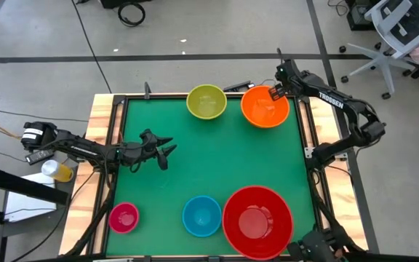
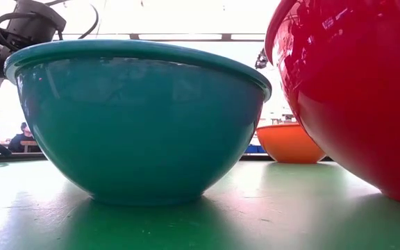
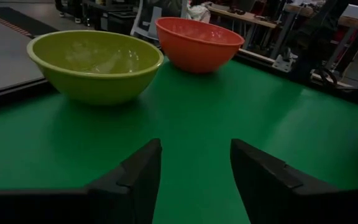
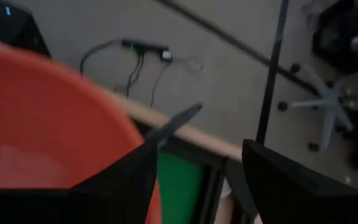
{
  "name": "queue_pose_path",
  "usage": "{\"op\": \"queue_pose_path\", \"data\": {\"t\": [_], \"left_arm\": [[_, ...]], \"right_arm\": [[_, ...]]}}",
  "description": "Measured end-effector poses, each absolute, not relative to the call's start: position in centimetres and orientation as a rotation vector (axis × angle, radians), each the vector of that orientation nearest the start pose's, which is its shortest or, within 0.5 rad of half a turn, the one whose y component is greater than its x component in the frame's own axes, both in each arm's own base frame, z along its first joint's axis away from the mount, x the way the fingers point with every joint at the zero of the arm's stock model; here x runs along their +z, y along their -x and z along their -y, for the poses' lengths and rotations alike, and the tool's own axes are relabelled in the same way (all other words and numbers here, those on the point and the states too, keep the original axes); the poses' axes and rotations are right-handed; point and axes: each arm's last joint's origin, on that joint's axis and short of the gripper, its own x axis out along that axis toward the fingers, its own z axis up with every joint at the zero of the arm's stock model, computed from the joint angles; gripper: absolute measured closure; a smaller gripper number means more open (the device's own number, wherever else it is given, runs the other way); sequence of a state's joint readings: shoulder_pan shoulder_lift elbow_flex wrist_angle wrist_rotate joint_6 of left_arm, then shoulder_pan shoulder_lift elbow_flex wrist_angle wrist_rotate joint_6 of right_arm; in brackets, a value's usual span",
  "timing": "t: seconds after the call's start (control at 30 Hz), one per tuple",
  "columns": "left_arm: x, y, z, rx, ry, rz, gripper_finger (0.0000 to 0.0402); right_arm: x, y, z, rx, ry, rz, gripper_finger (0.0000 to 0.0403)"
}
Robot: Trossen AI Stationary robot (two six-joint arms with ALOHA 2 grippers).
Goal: Nest bowls inside each other
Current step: Stack the orange bowl on top of the red bowl
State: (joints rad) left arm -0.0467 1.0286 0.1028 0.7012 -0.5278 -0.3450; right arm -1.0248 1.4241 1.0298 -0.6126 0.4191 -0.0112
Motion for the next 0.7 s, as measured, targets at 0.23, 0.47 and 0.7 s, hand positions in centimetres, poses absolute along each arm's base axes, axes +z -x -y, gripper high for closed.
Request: {"op": "queue_pose_path", "data": {"t": [0.23, 0.47, 0.7], "left_arm": [[14.8, -17.0, -0.7, 0.513, 0.267, -0.15, 0.0208], [14.7, -16.9, -0.7, 0.514, 0.267, -0.152, 0.0208], [14.7, -16.9, -0.7, 0.512, 0.24, -0.159, 0.0208]], "right_arm": [[22.9, -14.4, 25.0, -1.232, -0.356, -1.107, 0.0165], [21.1, -14.4, 26.3, -1.232, -0.383, -1.15, 0.0165], [20.3, -14.5, 26.7, -1.11, -0.482, -1.102, 0.0175]]}}
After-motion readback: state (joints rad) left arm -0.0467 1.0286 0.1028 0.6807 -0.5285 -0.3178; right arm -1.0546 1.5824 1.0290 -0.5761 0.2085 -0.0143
